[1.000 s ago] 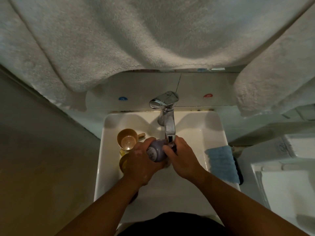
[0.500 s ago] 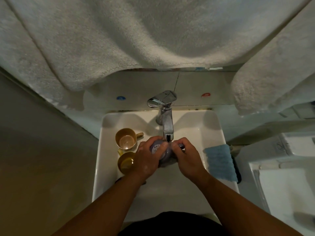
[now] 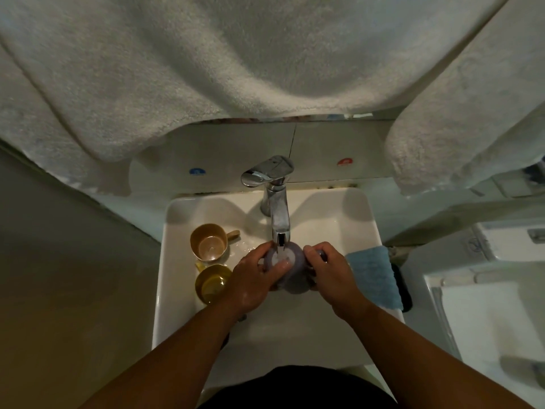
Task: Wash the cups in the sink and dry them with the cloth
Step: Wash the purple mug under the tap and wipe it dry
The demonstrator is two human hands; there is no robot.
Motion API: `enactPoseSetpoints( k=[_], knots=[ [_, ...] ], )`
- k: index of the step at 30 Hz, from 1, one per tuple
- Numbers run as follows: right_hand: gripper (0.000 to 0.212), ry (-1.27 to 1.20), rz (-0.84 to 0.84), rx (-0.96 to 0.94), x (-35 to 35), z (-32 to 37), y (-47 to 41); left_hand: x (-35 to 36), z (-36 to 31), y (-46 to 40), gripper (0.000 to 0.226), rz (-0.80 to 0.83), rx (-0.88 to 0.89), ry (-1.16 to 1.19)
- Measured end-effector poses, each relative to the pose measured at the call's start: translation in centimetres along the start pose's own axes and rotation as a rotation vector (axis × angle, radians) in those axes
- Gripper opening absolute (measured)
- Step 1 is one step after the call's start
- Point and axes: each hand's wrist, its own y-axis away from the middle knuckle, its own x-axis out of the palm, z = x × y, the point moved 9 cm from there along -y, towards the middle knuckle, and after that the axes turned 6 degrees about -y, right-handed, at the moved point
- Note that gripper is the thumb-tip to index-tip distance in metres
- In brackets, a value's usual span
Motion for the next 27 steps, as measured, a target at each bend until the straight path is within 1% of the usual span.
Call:
enactPoseSetpoints(
  k=[2, 5, 6, 8, 10, 13, 14, 15, 19, 20, 21, 23, 25, 26, 27],
  knots=[
    [0.035, 0.047, 0.005, 0.017, 0.0, 0.2, 0.0, 0.4, -0.4, 0.2, 0.048, 0.053, 0.02, 0.061],
    [0.033, 0.087, 0.046, 0.084, 0.8, 0.3, -0.2, -0.6, -0.9, 0.0, 0.029, 0.014, 0.029, 0.042],
    [0.032, 0.096, 0.057, 0.103, 1.0, 0.4, -0.3, -0.8, -1.2, 0.0, 0.027, 0.001, 0.04, 0.049],
    [0.034, 0.106, 0.055, 0.115, 1.2, 0.7, -0.3, -1.2, -1.2, 0.1, 0.036, -0.044, 0.042, 0.072],
    [0.033, 0.037, 0.037, 0.131, 1.2, 1.0, -0.3, -1.5, -0.4, 0.3, 0.054, -0.082, 0.027, 0.103],
    [0.024, -0.003, 0.044, 0.103, 1.2, 1.7, -0.3, -1.1, 1.1, 0.5, 0.094, -0.085, 0.023, 0.085],
    [0.024, 0.013, 0.052, 0.088, 1.3, 1.9, -0.3, -1.2, 1.6, 0.4, 0.1, -0.102, 0.007, 0.066],
    [0.023, 0.026, 0.056, 0.08, 1.3, 1.9, -0.3, -1.3, 1.6, 0.5, 0.1, -0.112, -0.005, 0.06],
    [0.022, 0.021, 0.016, 0.068, 0.9, 1.6, -0.1, -0.6, 1.1, 0.7, 0.086, -0.095, -0.048, 0.221],
    [0.022, 0.032, 0.009, 0.059, 0.7, 1.6, -0.1, -0.4, 1.2, 0.7, 0.083, -0.091, -0.068, 0.231],
    [0.022, 0.058, 0.01, 0.05, 0.6, 1.6, -0.2, -0.1, 1.3, 0.8, 0.076, -0.09, -0.091, 0.226],
    [0.021, 0.112, 0.025, 0.035, 0.6, 1.7, -0.2, 0.0, 1.4, 1.0, 0.053, -0.103, -0.149, 0.26],
    [0.019, 0.119, 0.029, 0.024, 0.5, 1.8, -0.1, 0.0, 1.5, 1.0, 0.045, -0.111, -0.182, 0.278],
    [0.019, 0.122, 0.033, 0.016, 0.5, 1.7, -0.1, 0.2, 1.5, 0.9, 0.037, -0.103, -0.201, 0.296],
    [0.019, 0.136, 0.045, -0.001, 0.6, 1.8, -0.1, 0.2, 1.4, 1.0, 0.025, -0.102, -0.233, 0.356]
  ],
)
